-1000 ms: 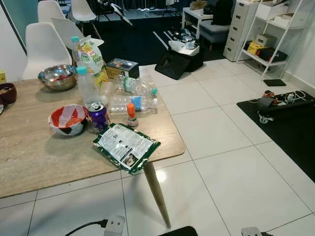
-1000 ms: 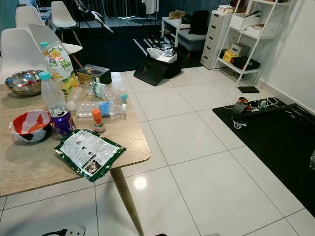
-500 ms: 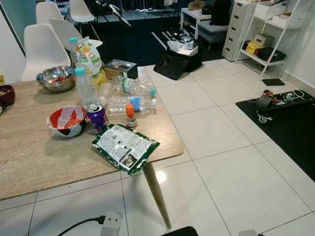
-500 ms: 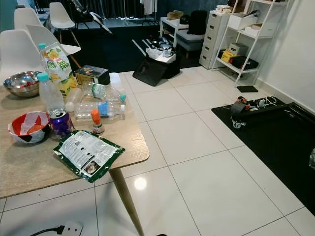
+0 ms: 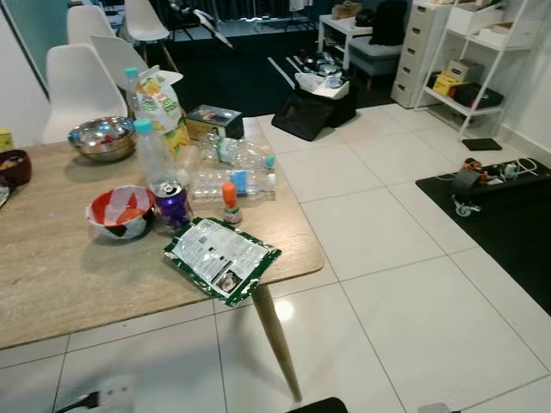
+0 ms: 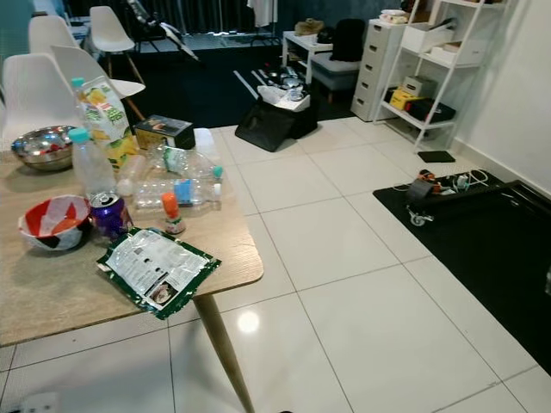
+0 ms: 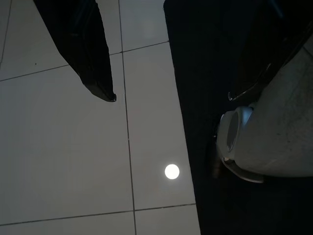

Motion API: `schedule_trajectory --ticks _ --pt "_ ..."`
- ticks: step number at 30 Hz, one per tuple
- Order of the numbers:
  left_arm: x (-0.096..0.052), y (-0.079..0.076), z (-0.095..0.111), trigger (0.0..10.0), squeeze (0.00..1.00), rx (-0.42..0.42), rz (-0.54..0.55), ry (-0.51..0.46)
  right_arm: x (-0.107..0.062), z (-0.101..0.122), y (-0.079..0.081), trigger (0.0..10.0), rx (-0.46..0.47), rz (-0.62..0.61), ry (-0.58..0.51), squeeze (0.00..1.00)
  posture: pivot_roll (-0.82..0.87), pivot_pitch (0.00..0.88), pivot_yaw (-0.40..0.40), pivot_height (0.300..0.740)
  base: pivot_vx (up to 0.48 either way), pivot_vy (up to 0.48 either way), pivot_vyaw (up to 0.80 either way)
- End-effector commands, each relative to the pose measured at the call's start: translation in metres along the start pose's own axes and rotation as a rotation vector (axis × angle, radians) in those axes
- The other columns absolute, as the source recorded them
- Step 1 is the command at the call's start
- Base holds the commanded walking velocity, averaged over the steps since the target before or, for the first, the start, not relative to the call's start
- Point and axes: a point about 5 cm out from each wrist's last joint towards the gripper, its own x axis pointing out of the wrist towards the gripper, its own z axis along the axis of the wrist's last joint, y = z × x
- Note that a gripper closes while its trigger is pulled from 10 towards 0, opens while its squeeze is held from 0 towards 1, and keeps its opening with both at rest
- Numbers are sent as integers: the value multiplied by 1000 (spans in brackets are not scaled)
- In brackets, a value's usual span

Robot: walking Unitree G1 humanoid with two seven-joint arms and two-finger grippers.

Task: Restocking fridge

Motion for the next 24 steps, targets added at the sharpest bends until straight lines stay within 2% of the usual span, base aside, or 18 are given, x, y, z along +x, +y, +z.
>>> schedule_trajectory --ticks 1,2,3,4,5,6,8,10,11,12,13,15,17,18,21,24 --pt "5 26 16 10000 0 -226 128 -30 0 -2 -2 10000 -6 -2 4 0 76 0 -15 740 0 0 0" --pt "6 37 24 10000 0 -354 179 -48 0 -2 -2 10000 -7 -2 4 0 73 0 -15 740 0 0 0" --pt "6 37 24 10000 0 -354 179 -48 0 -2 -2 10000 -7 -2 4 0 73 0 -15 740 0 0 0" --pt "7 45 34 10000 0 -492 212 -80 0 -3 -2 10000 -9 -2 4 0 72 0 -16 740 0 0 0" --pt "7 45 34 10000 0 -492 212 -80 0 -3 -2 10000 -9 -2 4 0 72 0 -16 740 0 0 0" --pt "7 53 46 10000 0 -621 235 -128 0 -3 -2 10000 -10 -3 4 0 70 0 -16 740 0 0 0" --pt "7 53 46 10000 0 -621 235 -128 0 -3 -2 10000 -10 -3 4 0 70 0 -16 740 0 0 0" --pt "6 66 69 10000 0 -804 270 -216 0 -3 -3 10000 -13 -4 5 0 67 0 -16 740 0 0 0" --pt "4 73 89 10000 0 -870 286 -279 -1 -4 -4 10000 -16 -5 5 0 66 0 -21 740 0 0 0" --pt "4 73 89 10000 0 -870 286 -279 -1 -4 -4 10000 -16 -5 5 0 66 0 -21 740 0 0 0" --pt "2 78 106 10000 0 -905 297 -332 -1 -4 -4 10000 -19 -6 6 0 68 0 -24 740 0 0 0" --pt "2 78 106 10000 0 -905 297 -332 -1 -4 -4 10000 -19 -6 6 0 68 0 -24 740 0 0 0" --pt "-5 87 137 10000 0 -984 303 -433 -1 -4 -5 10000 -23 -7 5 0 66 0 -24 740 0 0 0" --pt "-5 87 137 10000 0 -984 303 -433 -1 -4 -5 10000 -23 -7 5 0 66 0 -24 740 0 0 0" --pt "-11 93 159 10000 0 -1037 298 -515 -1 -4 -5 10000 -22 -8 4 0 66 0 -24 740 0 0 0" --pt "-14 93 165 10000 0 -1061 299 -545 -1 -4 -5 10000 -22 -8 4 0 61 0 -24 740 0 0 0"
